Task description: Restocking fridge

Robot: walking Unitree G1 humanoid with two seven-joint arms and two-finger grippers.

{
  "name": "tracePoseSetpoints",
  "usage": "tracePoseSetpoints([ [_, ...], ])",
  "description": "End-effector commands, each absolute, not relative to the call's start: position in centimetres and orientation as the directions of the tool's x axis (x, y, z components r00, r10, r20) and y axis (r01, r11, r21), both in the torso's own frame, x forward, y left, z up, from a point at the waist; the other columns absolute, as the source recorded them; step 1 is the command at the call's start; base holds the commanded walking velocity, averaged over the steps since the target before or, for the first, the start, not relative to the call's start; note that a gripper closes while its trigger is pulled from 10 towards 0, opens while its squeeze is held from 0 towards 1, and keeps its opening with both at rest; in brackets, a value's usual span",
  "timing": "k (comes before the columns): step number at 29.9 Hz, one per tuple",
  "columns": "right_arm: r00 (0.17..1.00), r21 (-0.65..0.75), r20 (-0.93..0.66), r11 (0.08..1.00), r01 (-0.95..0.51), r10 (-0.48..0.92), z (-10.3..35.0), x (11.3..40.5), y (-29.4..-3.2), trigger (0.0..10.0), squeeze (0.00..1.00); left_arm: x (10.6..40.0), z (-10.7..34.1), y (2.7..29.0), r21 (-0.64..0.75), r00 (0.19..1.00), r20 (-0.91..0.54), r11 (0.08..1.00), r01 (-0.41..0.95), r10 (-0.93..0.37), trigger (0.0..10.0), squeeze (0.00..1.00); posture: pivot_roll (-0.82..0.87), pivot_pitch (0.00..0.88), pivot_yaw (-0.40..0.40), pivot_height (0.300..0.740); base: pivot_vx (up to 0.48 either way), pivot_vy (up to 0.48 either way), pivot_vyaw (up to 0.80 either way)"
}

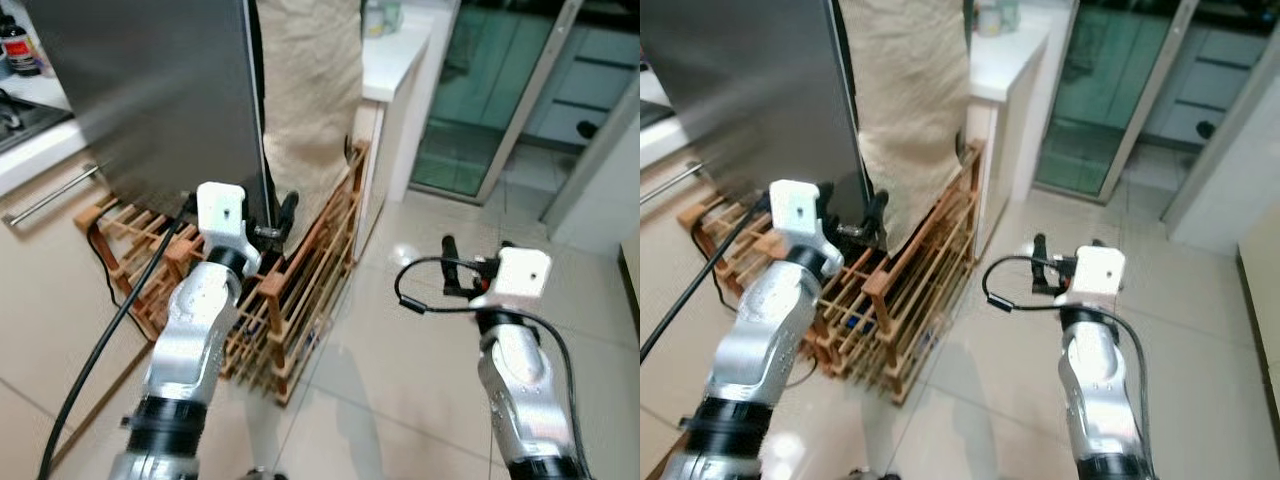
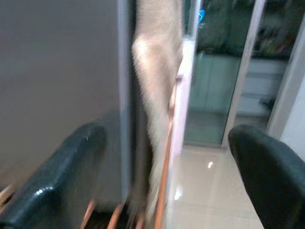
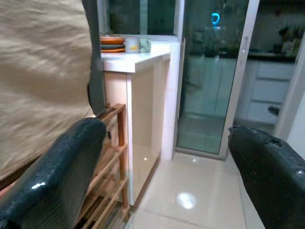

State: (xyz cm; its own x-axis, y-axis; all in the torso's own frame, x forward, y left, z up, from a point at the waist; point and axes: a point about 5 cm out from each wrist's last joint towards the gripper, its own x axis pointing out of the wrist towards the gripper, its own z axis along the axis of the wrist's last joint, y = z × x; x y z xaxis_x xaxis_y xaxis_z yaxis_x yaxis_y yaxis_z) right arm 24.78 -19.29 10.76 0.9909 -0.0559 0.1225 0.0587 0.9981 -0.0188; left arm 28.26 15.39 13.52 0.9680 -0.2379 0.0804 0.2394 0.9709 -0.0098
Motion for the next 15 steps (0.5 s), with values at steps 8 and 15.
tracePoseSetpoints([
  [8,0.991,-0.082,0.115,0.994,0.072,-0.063,11.4,21.5,-21.0,10.0,0.00,23.3,12.3,18.4,0.053,0.996,0.039,0.996,0.073,-0.075,10.0,0.00,-0.11,0.000,0.004,0.740,0.000,0.000,0.00],
  [15,0.987,-0.043,0.156,0.998,0.052,-0.044,12.8,23.4,-19.4,10.0,0.00,27.2,16.6,15.6,-0.023,0.981,0.173,0.996,0.090,-0.085,10.0,0.00,-0.13,0.000,0.002,0.740,0.295,0.000,0.00],
])
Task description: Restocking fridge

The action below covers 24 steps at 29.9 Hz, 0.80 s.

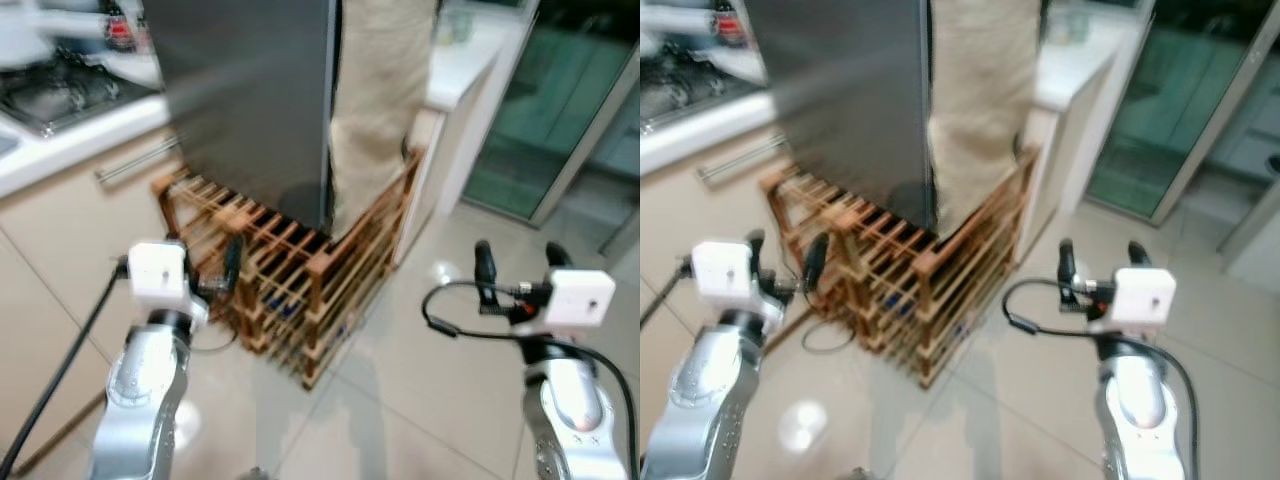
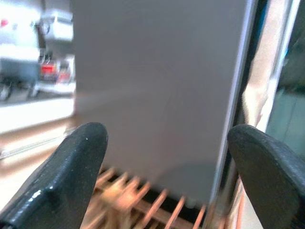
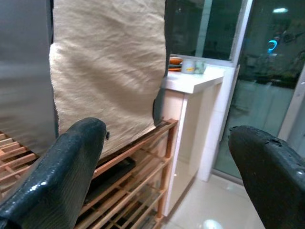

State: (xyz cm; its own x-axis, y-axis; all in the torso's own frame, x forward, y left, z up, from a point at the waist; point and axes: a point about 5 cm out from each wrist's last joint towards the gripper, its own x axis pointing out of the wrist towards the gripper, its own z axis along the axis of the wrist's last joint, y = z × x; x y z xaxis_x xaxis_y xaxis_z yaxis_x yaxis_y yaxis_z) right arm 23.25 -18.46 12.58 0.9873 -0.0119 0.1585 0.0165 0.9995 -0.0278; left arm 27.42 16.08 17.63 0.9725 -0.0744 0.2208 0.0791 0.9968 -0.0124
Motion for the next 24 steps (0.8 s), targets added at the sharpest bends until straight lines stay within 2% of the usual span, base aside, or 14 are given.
tracePoseSetpoints([
  [1,0.986,-0.042,0.158,0.997,0.057,-0.050,12.9,23.6,-19.5,10.0,0.00,27.4,16.8,15.3,-0.029,0.979,0.182,0.995,0.094,-0.087,10.0,0.00,-0.13,0.000,0.003,0.740,0.480,0.000,0.00],
  [3,0.987,-0.042,0.149,0.997,0.071,-0.064,12.7,23.9,-19.8,10.0,0.00,28.1,17.2,13.6,-0.043,0.969,0.200,0.987,0.157,-0.146,10.0,0.00,-0.14,0.000,0.007,0.740,0.480,0.000,0.00],
  [6,0.988,-0.045,0.141,0.996,0.075,-0.068,12.5,24.0,-19.8,10.0,0.00,28.2,17.4,12.8,-0.028,0.959,0.207,0.978,0.205,-0.195,10.0,0.00,-0.14,0.000,0.011,0.740,0.480,0.000,0.00],
  [12,0.990,-0.033,0.119,0.997,0.076,-0.072,12.1,24.2,-19.5,10.0,0.00,28.2,17.5,12.2,-0.001,0.942,0.197,0.961,0.276,-0.270,10.0,0.00,-0.13,0.000,0.014,0.740,0.480,0.000,0.00],
  [17,0.991,-0.030,0.112,0.997,0.076,-0.072,11.9,24.3,-19.3,10.0,0.00,28.4,17.6,12.0,0.005,0.939,0.195,0.958,0.288,-0.283,10.0,0.00,-0.13,0.000,0.016,0.740,0.480,0.000,0.00],
  [20,0.992,-0.027,0.106,0.997,0.076,-0.073,11.7,24.6,-19.2,10.0,0.00,28.1,18.0,10.6,0.014,0.906,0.210,0.928,0.373,-0.367,10.0,0.00,-0.13,0.000,0.023,0.740,0.480,0.000,0.00],
  [24,0.992,-0.029,0.102,0.997,0.077,-0.073,11.5,24.8,-19.2,10.0,0.00,28.5,18.3,10.4,-0.008,0.909,0.223,0.931,0.364,-0.353,10.0,0.00,-0.13,0.000,0.024,0.740,0.221,0.000,0.00],
])
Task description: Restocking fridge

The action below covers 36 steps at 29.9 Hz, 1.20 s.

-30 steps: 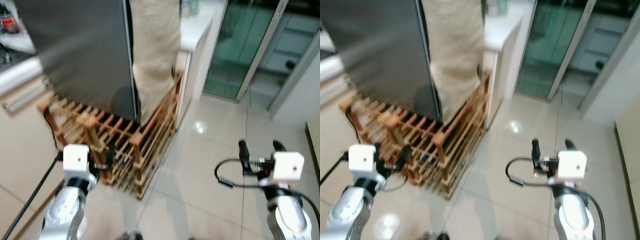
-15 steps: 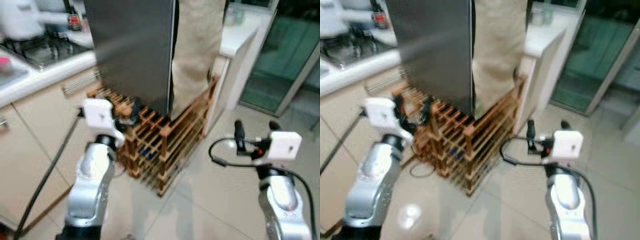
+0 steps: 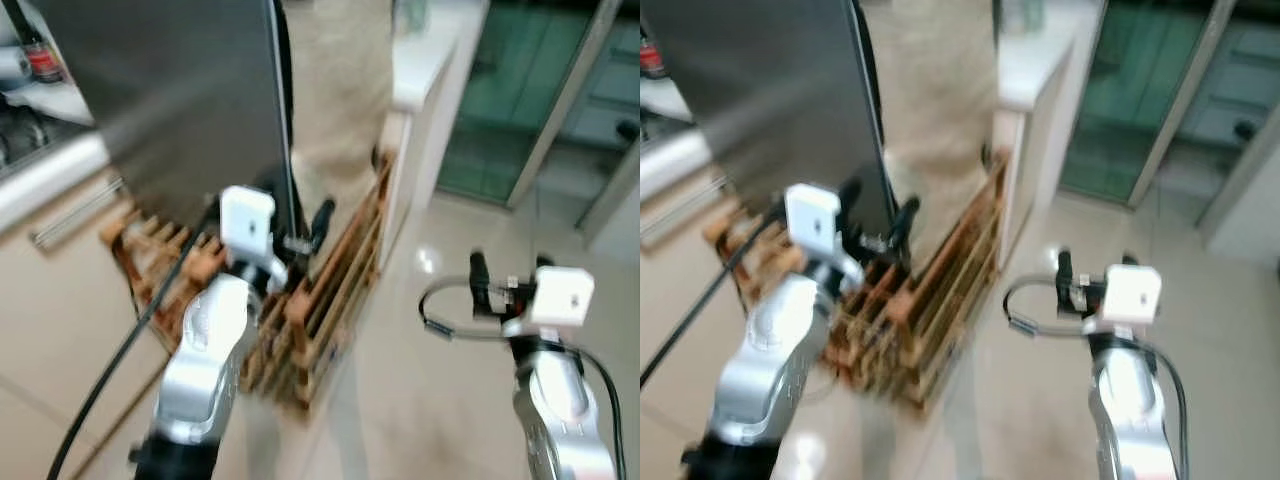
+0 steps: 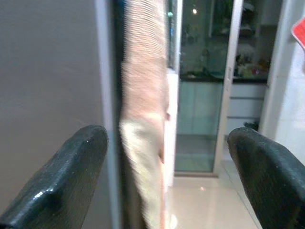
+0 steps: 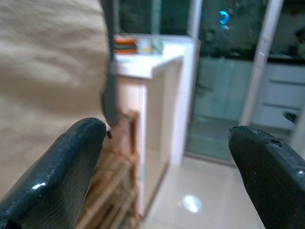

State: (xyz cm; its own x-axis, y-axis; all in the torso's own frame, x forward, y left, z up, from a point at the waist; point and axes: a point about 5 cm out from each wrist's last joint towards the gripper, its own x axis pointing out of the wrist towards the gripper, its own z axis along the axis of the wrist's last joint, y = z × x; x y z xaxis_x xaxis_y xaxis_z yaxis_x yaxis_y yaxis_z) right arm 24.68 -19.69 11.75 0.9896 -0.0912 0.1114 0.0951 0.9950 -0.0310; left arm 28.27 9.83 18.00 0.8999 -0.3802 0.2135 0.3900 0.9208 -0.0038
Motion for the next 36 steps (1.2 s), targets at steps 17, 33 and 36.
tracePoseSetpoints([
  [17,0.994,-0.033,0.096,0.997,0.062,-0.059,11.2,26.1,-19.0,10.0,0.00,30.8,19.1,8.0,-0.061,0.905,0.153,0.910,0.409,-0.397,10.0,0.00,-0.14,0.000,0.028,0.740,0.000,0.000,0.00],
  [33,0.991,-0.065,0.119,0.996,0.062,-0.054,11.3,25.7,-19.2,10.0,0.00,30.4,17.0,9.4,-0.068,0.910,0.080,0.909,0.412,-0.406,10.0,0.00,-0.15,0.000,0.050,0.740,0.000,0.000,0.00],
  [36,0.992,-0.061,0.116,0.996,0.061,-0.054,11.1,25.4,-19.1,10.0,0.00,29.6,16.2,11.1,-0.092,0.932,0.068,0.928,0.360,-0.355,10.0,0.00,-0.14,0.000,0.047,0.740,0.000,0.000,0.00],
])
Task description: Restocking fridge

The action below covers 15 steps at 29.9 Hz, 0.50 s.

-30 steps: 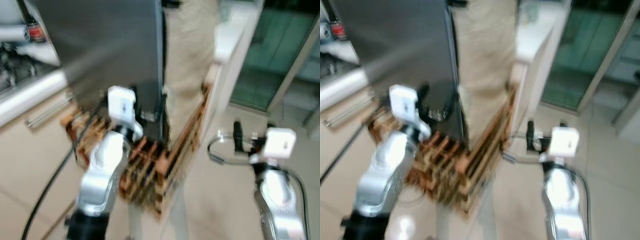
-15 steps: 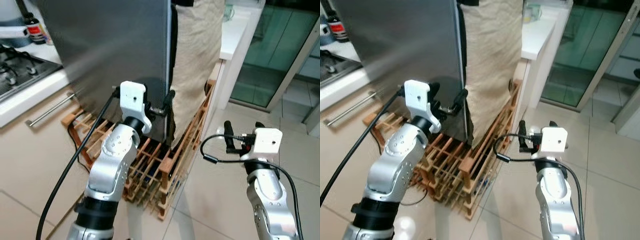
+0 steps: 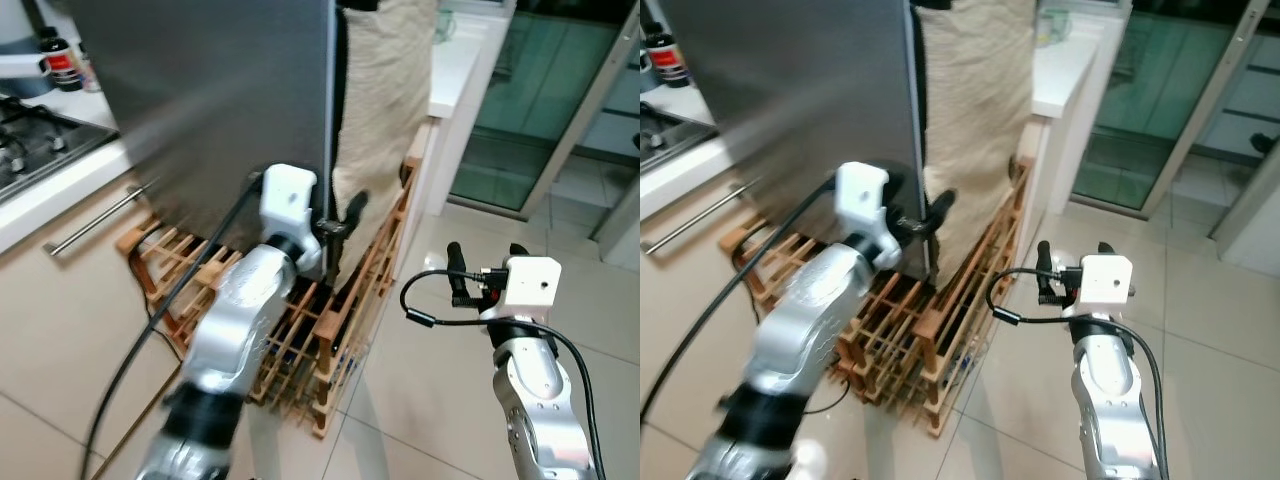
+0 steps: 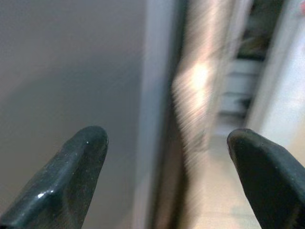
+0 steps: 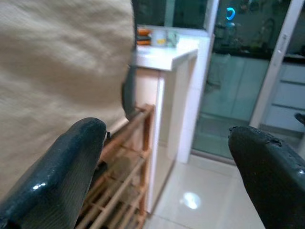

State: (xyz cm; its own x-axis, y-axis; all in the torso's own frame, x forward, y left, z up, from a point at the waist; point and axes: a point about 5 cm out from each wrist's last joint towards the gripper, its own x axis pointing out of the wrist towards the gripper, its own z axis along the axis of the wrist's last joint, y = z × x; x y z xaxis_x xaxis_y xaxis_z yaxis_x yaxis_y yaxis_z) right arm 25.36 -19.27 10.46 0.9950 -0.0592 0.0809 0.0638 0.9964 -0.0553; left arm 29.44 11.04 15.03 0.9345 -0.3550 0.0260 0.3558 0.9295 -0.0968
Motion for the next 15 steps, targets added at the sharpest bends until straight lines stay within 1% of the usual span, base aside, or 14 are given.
tracePoseSetpoints([
  [1,0.992,-0.057,0.111,0.997,0.060,-0.053,11.0,25.4,-19.1,10.0,0.00,29.4,16.3,11.6,-0.100,0.941,0.077,0.937,0.335,-0.328,10.0,0.00,-0.14,0.000,0.042,0.740,0.000,0.000,0.00],
  [3,0.995,-0.055,0.091,0.997,0.050,-0.045,10.7,25.6,-18.9,10.0,0.00,29.3,16.8,11.9,-0.105,0.947,0.116,0.945,0.311,-0.299,10.0,0.00,-0.12,0.000,0.034,0.740,0.000,0.000,0.00],
  [5,0.996,-0.050,0.080,0.998,0.041,-0.037,10.6,25.9,-18.7,10.0,0.00,29.4,17.5,11.6,-0.099,0.942,0.150,0.943,0.317,-0.301,10.0,0.00,-0.11,0.000,0.029,0.740,0.000,0.000,-0.79],
  [10,0.995,-0.056,0.092,0.998,0.040,-0.035,10.8,26.3,-18.7,10.0,0.00,29.3,18.2,10.8,-0.077,0.928,0.172,0.934,0.349,-0.332,10.0,0.00,-0.11,0.000,0.026,0.740,0.000,0.000,-0.78],
  [15,0.994,-0.062,0.106,0.997,0.041,-0.034,11.1,26.2,-18.8,10.0,0.00,29.8,19.2,10.2,-0.079,0.921,0.203,0.931,0.355,-0.334,10.0,0.00,-0.12,0.000,0.027,0.740,0.000,0.000,0.00],
])
